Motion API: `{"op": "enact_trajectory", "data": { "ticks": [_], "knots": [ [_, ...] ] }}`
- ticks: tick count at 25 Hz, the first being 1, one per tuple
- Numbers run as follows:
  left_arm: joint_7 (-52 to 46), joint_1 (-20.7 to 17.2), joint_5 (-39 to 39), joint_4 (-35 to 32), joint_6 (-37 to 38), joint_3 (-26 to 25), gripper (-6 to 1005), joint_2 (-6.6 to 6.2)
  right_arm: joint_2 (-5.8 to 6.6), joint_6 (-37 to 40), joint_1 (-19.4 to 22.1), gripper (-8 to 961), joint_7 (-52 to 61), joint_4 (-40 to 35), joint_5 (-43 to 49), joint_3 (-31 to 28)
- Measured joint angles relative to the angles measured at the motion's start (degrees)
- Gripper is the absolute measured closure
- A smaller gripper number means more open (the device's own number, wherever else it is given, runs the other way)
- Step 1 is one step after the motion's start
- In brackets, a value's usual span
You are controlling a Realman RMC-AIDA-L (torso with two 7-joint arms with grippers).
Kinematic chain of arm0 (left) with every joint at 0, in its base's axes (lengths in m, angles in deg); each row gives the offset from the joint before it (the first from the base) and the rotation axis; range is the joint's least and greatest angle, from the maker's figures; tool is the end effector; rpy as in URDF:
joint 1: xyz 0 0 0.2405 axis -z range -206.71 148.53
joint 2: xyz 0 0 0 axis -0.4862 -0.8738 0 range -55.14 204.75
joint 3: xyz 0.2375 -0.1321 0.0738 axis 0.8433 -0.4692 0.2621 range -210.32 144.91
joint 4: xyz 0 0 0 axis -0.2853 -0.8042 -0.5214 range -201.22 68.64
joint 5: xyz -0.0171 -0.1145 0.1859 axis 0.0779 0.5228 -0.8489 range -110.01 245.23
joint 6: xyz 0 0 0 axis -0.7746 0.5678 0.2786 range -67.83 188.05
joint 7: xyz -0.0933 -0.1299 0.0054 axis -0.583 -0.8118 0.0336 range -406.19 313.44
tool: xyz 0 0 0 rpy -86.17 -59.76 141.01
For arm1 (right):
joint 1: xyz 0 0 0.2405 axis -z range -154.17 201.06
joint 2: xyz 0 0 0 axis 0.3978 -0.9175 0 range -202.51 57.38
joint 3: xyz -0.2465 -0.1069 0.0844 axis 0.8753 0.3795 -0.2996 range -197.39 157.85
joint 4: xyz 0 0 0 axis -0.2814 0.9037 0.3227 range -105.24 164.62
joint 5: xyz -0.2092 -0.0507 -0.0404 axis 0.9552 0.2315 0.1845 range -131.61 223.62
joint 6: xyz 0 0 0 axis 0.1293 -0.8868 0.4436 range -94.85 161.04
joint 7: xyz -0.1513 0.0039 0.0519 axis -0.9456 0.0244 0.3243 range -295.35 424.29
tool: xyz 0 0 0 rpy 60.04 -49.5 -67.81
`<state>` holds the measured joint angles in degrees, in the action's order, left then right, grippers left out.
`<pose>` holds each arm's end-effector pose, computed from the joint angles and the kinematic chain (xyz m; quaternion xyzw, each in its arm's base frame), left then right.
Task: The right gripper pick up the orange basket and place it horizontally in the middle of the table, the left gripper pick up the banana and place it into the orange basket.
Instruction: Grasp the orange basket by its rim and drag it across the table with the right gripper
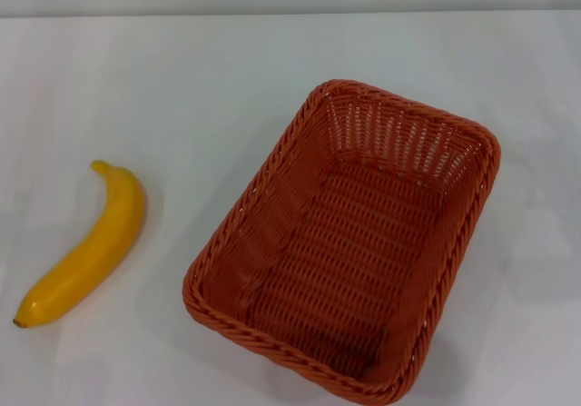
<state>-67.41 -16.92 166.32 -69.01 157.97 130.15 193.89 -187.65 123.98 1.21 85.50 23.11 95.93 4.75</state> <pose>-0.4077 0.2368 0.0600 -0.4831 -0.2092 -0.4146 0.7423 0.3699 0.3285 0.0936 -0.5925 0.1056 0.4055 0.6880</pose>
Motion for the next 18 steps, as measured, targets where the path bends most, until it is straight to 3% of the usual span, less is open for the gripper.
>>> {"op": "enact_trajectory", "data": {
  "ticks": [18],
  "knots": [
    [-0.2, 1.3, 0.4, 1.1, -1.4, 0.0, 317, 0.05, 0.0, -2.1, -0.9, 111, 0.8, -0.3, 0.1, 0.6]
  ]
}}
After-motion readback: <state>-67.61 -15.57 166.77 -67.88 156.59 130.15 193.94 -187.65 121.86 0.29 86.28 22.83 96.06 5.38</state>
